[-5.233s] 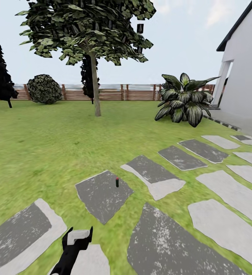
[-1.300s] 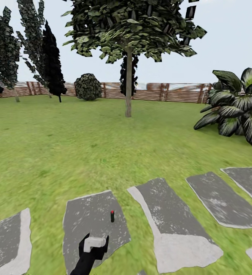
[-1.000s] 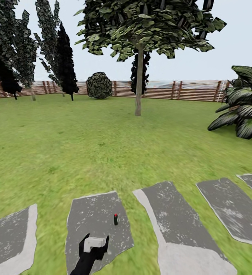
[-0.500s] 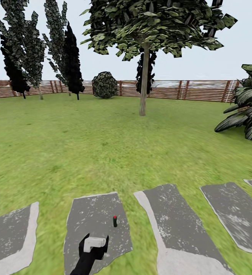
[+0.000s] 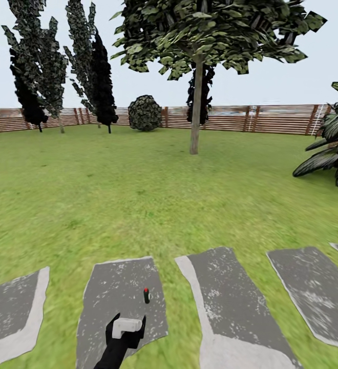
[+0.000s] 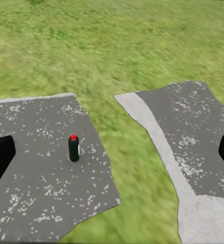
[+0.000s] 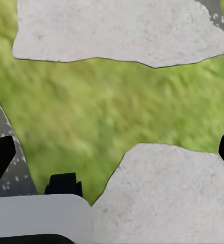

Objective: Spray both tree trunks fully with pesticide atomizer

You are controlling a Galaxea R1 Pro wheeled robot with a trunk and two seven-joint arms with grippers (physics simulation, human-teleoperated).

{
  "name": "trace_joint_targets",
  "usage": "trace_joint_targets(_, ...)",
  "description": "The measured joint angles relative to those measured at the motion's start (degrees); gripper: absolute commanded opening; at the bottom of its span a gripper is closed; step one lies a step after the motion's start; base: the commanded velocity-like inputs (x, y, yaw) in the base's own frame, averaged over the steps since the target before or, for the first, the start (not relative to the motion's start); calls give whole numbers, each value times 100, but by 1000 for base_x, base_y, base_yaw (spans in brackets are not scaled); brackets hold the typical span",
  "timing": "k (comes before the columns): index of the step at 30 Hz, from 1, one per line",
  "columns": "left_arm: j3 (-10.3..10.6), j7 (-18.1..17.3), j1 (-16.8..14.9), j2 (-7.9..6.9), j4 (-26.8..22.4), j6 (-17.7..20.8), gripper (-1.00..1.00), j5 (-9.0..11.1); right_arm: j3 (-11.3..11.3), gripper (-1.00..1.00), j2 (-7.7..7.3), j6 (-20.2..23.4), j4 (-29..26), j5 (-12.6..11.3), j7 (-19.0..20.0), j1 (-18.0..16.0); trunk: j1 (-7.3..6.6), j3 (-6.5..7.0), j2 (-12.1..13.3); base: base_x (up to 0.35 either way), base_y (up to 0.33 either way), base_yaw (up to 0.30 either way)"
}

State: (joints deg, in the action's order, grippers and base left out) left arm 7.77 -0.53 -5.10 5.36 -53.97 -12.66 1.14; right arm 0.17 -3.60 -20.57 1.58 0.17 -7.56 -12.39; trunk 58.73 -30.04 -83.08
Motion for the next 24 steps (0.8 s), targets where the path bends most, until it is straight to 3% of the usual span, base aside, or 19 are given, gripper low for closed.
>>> trace_joint_targets(19, 1, 0, 0, 0, 0, -1, 100, 0, 0, 100, 0, 0, 4, 0, 0, 0, 0, 0, 0, 0, -6, 291)
trace_joint_targets(24, 4, 0, 0, 0, 1, 0, 100, 0, 1, 100, 0, 0, 8, 0, 0, 0, 0, 0, 0, 22, -115, 154)
